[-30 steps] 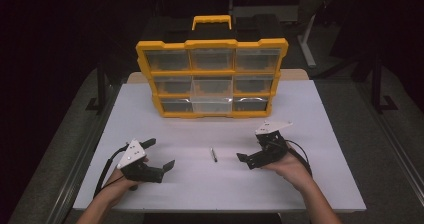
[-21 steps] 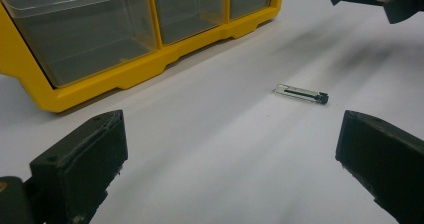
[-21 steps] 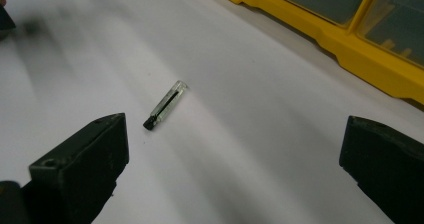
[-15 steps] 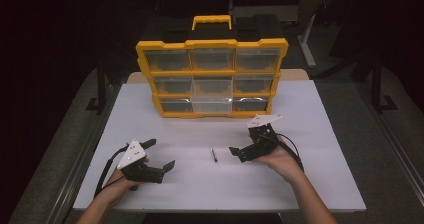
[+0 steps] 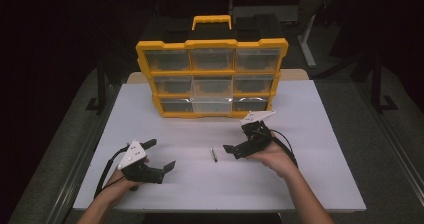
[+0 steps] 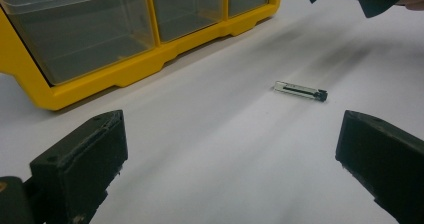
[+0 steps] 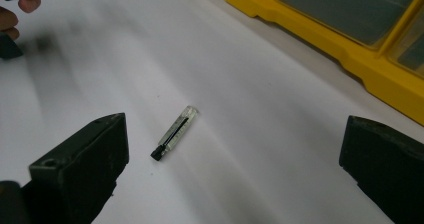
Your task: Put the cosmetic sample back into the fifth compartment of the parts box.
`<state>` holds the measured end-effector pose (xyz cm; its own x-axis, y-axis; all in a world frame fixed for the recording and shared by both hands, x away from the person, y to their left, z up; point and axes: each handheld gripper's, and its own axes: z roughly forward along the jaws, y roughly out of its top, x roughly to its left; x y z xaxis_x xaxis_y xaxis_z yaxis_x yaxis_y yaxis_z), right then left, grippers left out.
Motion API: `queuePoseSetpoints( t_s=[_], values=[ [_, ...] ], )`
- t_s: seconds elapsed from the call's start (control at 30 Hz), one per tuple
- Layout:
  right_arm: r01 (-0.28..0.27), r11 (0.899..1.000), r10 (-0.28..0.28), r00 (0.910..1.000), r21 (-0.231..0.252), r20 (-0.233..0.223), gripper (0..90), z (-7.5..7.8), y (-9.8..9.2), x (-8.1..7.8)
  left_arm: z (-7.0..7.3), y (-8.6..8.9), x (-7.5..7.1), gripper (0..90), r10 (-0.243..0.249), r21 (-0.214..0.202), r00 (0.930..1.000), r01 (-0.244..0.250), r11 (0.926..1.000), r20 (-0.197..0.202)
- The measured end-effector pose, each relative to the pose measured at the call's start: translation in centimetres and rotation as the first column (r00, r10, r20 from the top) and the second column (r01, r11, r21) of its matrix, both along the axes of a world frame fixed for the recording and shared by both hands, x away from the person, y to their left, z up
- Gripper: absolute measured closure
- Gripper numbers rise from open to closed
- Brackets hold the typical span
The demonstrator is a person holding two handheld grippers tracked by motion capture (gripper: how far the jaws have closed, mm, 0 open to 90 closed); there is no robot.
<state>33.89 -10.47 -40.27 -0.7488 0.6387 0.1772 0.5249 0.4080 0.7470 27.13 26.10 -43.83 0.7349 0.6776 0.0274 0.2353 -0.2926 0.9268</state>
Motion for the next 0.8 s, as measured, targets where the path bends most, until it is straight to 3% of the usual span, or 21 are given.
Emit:
queuePoseSetpoints(
  t_s=[0.8],
  values=[
    [-0.05,0.998,0.05,0.9986,-0.043,-0.018,0.0,-0.9,3.2,0.0,0.1,0.1,0.0,0.4,-0.007,-0.001,1.0,0.007,1.0,0.006]
  ],
)
